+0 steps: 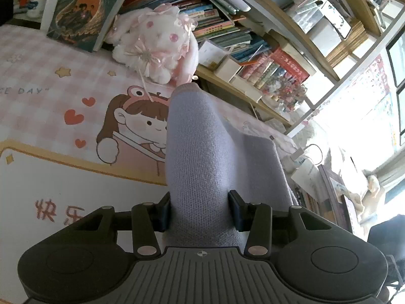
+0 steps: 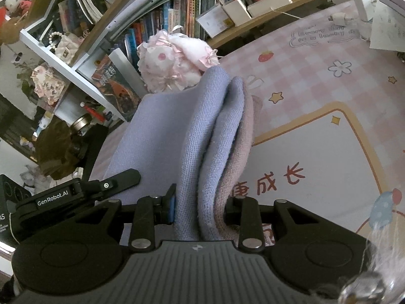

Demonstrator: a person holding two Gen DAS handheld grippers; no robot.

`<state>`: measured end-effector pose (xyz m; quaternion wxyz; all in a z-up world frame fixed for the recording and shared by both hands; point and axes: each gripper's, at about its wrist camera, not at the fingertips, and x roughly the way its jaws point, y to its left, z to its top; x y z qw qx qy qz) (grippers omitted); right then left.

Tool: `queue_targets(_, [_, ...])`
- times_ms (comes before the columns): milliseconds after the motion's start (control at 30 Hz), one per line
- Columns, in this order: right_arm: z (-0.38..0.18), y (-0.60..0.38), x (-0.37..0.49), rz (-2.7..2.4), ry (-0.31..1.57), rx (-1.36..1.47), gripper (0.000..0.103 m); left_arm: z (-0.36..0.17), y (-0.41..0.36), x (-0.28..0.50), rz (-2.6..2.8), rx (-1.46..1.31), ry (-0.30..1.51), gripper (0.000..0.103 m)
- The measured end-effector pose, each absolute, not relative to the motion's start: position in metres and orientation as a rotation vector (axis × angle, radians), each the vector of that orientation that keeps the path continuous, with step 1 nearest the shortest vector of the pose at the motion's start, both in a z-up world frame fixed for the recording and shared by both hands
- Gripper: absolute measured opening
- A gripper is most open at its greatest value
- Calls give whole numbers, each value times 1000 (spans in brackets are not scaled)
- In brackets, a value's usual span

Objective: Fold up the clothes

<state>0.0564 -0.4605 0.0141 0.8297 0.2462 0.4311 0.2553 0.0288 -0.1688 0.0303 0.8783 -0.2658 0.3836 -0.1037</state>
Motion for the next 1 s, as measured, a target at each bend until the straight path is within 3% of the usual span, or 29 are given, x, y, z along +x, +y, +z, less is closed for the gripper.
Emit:
queue_targets(600, [19,-335,47,517,904,470,29,27,-41,30,-241,-589,797,44])
queue_targets(1000, [18,-237,99,592,887,419,29,16,53,76,-197,-625,759,44])
